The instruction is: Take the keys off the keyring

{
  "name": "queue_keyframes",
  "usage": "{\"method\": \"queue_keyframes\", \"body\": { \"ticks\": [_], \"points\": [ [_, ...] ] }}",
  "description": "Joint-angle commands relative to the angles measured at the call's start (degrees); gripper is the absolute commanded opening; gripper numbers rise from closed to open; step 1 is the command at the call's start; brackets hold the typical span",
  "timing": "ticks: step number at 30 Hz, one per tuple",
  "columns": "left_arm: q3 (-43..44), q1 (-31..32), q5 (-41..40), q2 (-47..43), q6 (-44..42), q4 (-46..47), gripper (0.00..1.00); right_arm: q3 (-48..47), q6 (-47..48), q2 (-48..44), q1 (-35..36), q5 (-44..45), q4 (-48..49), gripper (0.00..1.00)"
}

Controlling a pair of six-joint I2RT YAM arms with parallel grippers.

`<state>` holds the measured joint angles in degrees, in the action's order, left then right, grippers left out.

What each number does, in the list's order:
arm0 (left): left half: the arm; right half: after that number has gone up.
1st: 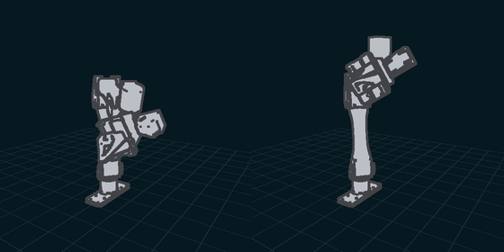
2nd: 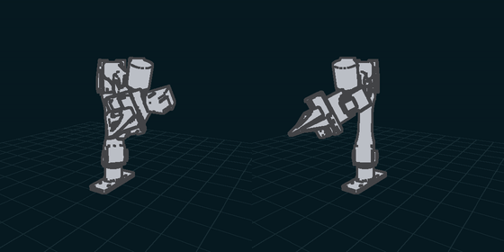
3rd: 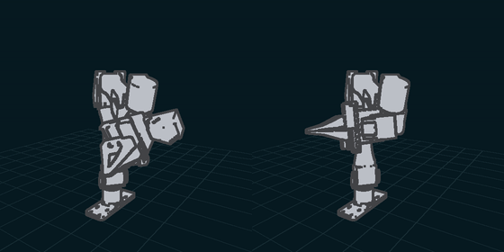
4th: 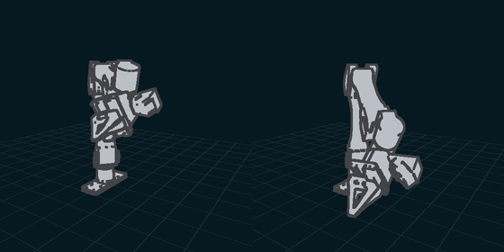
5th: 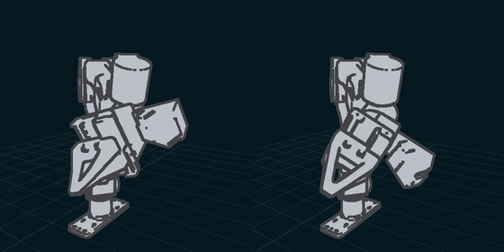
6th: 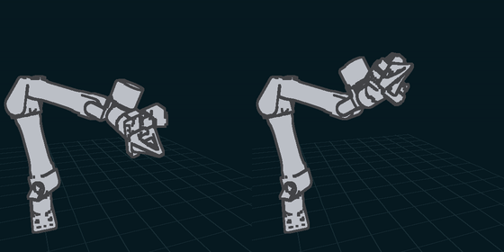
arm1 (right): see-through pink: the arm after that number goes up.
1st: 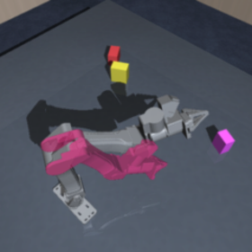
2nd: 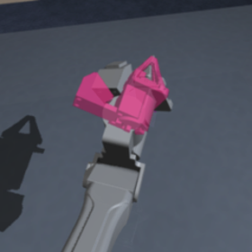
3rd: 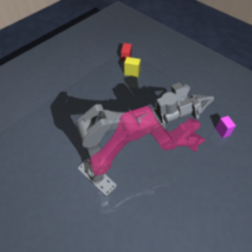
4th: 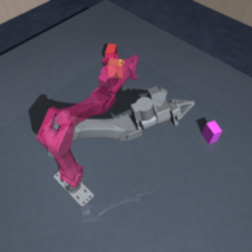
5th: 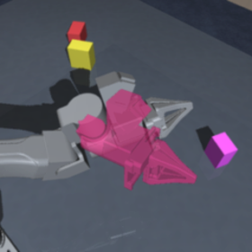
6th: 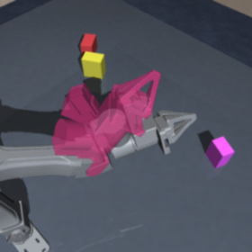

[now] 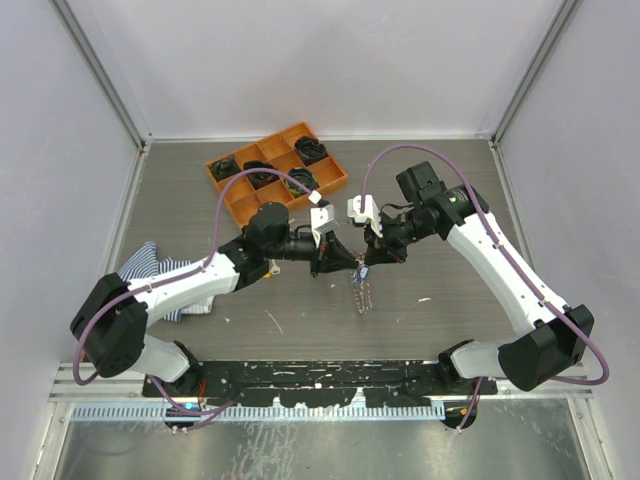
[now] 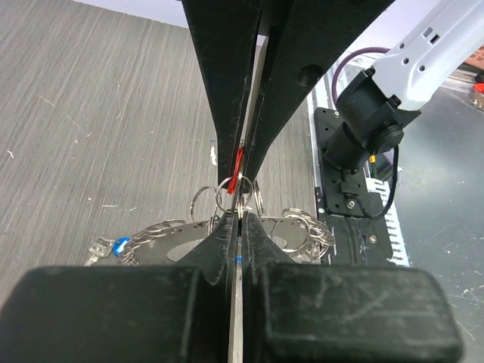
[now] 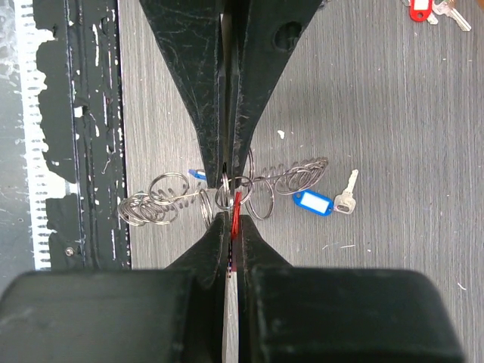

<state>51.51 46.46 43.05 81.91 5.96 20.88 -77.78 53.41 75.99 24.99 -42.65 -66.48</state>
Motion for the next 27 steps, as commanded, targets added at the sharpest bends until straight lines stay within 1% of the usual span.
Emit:
{"method": "queue_keyframes", "body": {
  "ticks": [1, 5, 10, 14, 20, 25, 27],
  "points": [
    [1.15, 0.48, -1.93, -2.82, -4.48, -1.76, 0.00, -0.47, -1.28, -3.24, -0.91, -1.64, 2.06, 0.01],
    [-0.22, 0.41, -2.01, -5.31, -7.44, -2.11, 0.00, 0.96, -1.43, -5.07, -2.63, -2.17, 3.01, 0.01],
    [0.18, 0.45, 4.62, -6.05, -9.18, -0.30, 0.00, 3.03, -0.10, -6.20, -3.10, -2.83, 3.64, 0.01],
    [1.28, 0.40, 8.94, -6.24, -11.20, -2.07, 0.00, 2.72, 2.18, -6.78, -3.11, -4.69, 2.80, 0.01],
    [2.73, 0.39, 11.67, -8.52, -14.53, -6.15, 0.00, 1.66, 7.62, -8.56, -3.11, -6.00, 0.10, 0.01],
    [2.84, 0.43, 12.34, -8.72, -14.44, -6.43, 0.00, 0.80, 15.40, -9.05, -2.56, -4.89, -4.41, 0.01],
    [2.28, 0.50, 12.20, -10.87, -13.73, -5.20, 0.00, 0.86, 16.61, -9.23, -1.69, -3.40, -5.31, 0.01]
  ]
}}
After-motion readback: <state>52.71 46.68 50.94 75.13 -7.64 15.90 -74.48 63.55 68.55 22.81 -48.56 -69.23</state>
